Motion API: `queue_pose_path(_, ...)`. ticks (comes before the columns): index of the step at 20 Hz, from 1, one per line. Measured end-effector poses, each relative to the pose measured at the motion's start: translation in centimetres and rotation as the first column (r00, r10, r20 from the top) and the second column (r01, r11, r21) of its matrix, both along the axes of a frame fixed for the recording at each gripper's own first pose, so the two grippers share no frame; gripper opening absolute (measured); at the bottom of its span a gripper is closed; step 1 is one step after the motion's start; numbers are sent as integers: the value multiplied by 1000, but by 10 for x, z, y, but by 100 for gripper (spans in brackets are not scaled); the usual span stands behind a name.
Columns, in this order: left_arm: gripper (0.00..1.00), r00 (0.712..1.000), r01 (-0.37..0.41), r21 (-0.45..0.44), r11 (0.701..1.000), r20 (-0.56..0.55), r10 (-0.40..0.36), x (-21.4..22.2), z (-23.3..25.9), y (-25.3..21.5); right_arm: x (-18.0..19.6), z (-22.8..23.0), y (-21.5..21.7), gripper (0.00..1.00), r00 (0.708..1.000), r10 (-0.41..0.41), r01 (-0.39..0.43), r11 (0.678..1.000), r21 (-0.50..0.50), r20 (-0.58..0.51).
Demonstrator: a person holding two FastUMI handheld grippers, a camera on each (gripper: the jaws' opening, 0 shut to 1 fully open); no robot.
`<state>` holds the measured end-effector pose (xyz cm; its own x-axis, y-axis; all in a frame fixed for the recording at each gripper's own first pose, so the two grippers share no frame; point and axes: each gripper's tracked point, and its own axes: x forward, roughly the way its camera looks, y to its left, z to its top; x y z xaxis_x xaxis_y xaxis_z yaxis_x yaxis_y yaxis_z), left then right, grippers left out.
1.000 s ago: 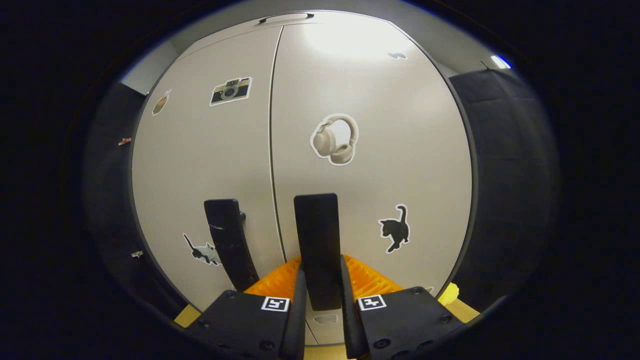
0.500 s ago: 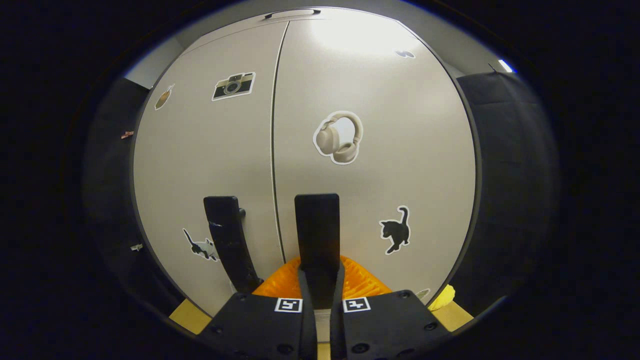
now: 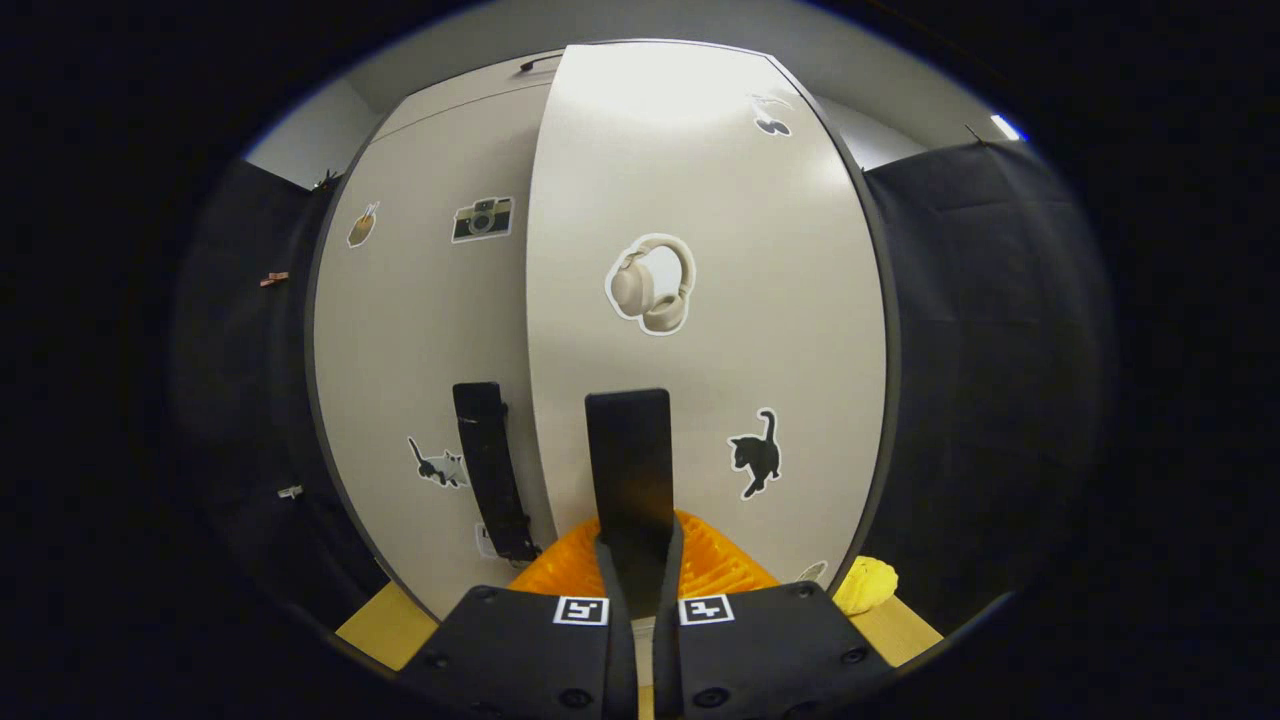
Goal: Open the right door of the double-door shoe cabinet with the right hand, and open the left door with the left hand.
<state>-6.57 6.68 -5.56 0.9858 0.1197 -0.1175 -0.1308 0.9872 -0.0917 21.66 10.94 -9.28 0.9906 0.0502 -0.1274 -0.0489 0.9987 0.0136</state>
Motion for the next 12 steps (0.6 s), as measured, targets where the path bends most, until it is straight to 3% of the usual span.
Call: queue_pose_path(12,95,1000,-1,18,1000,-8,1,-25,2,-31,-31,11,-29,10,999,10,-12,999,39,33)
